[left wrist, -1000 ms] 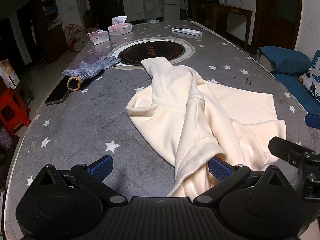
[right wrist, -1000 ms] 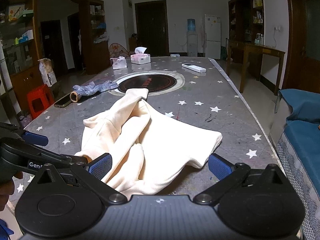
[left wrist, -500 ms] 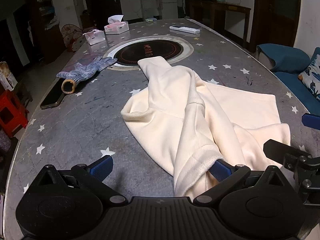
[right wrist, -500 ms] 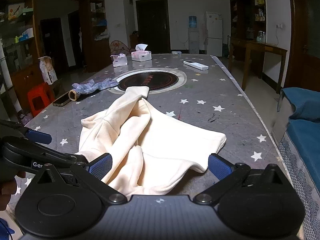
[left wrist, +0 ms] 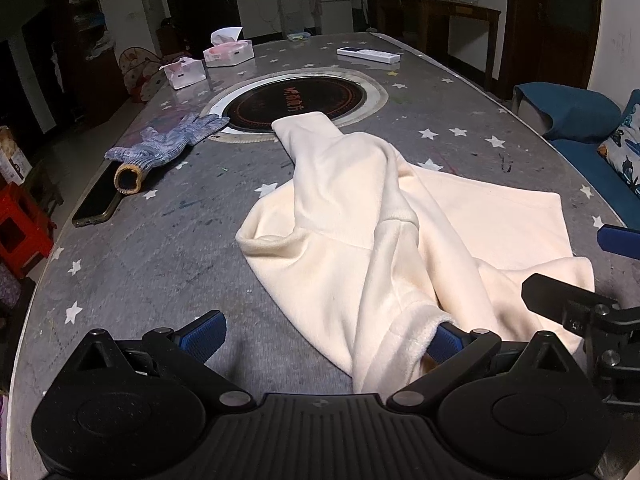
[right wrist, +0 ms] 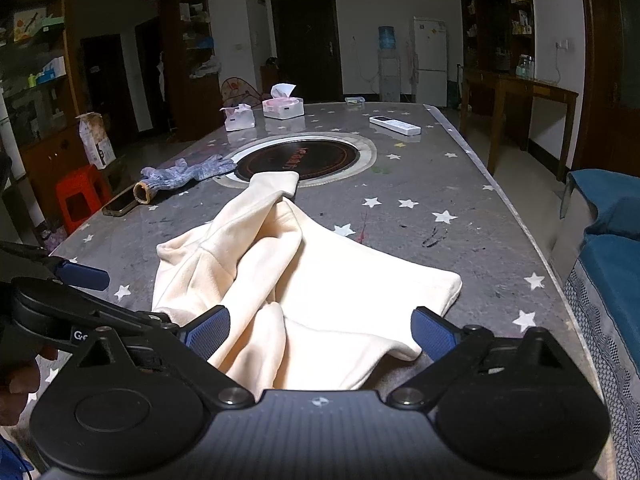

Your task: Fold clothes

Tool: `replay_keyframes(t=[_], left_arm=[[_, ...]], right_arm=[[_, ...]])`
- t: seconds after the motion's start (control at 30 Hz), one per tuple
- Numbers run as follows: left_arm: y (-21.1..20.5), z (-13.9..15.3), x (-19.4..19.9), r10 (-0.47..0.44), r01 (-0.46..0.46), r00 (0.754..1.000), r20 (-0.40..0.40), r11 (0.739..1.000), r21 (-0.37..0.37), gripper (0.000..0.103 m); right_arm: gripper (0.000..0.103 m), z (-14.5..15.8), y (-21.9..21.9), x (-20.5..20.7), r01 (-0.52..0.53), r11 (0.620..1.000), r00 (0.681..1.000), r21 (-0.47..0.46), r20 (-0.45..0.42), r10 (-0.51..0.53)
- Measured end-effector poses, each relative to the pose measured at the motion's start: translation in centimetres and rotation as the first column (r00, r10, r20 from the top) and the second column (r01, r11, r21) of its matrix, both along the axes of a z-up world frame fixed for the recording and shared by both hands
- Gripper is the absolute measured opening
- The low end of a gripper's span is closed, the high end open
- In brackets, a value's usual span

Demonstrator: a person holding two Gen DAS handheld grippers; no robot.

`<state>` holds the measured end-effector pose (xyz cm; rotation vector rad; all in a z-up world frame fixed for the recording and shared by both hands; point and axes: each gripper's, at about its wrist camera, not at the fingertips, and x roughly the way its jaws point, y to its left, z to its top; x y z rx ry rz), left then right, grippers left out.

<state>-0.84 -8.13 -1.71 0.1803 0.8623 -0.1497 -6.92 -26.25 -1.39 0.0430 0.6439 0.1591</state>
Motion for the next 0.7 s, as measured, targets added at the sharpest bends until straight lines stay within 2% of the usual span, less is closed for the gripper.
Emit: replay_keyframes(t=[0.4,0.7], left_arm=[[-0.2,-0.2,1.3,-0.008,0.008,1.0,-0.003,1.0,0.0,0.103],[-0.1,0.2,2.0,-0.022,0.022,1.0,0.013,1.0,-0.005,0.102]], right_arm=[[0.089,0.0,-0.4,1.4,-0.005,1.0,1.0,0.019,-0.015,0.006],[0.075,0.5,-0.5,3.0,-0.041,0.998,0.999,0.05,-0.025,0.043]])
